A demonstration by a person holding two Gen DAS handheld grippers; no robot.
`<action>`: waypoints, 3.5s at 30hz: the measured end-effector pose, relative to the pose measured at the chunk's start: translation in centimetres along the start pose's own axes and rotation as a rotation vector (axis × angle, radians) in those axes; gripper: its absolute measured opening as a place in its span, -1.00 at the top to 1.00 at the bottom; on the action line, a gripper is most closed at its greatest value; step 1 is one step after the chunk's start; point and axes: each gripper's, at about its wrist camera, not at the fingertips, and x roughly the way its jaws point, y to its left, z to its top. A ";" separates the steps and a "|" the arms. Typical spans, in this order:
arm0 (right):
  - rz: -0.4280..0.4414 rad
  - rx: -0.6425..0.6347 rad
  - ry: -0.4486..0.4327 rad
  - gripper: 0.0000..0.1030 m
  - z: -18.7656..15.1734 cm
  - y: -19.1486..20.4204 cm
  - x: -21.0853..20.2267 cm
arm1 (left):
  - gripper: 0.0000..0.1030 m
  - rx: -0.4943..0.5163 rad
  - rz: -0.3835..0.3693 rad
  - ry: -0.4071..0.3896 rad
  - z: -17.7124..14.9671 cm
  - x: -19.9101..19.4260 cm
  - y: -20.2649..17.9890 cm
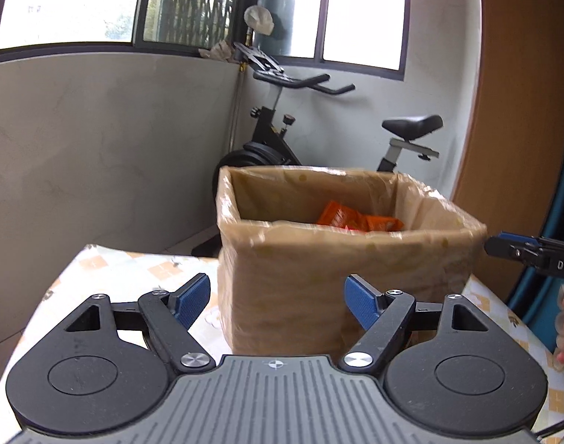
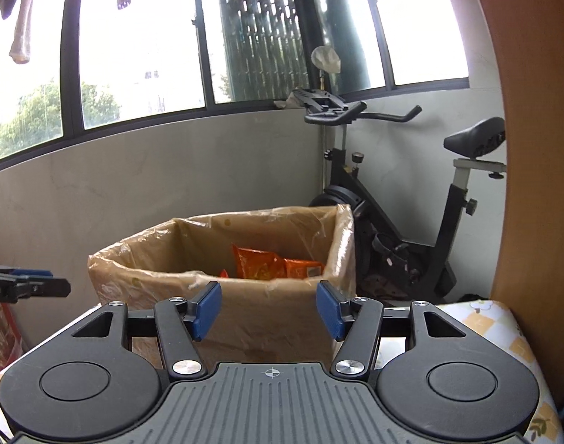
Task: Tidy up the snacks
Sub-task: 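Move both open tools back from the box to the snack pile, then grasp blue-and-white packet with left tool while right tool grasps orange-printed bread bar, then lift the blue-and-white packet and bread bar and carry both toward the box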
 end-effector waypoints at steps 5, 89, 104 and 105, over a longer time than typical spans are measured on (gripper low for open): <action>-0.012 -0.010 0.039 -0.04 -2.8 -0.3 0.3 | -0.58 -0.018 -0.024 0.047 -3.1 1.8 -1.5; 0.045 0.011 0.326 0.28 -15.6 -1.0 5.1 | -0.08 -0.125 0.044 0.237 -16.8 3.2 -1.1; 0.042 0.005 0.334 0.28 -15.6 -0.7 5.3 | 0.05 -0.120 0.031 0.222 -17.0 2.6 -1.5; 0.042 0.004 0.334 0.28 -15.6 -0.7 5.3 | 0.06 -0.122 0.030 0.221 -17.0 2.6 -1.4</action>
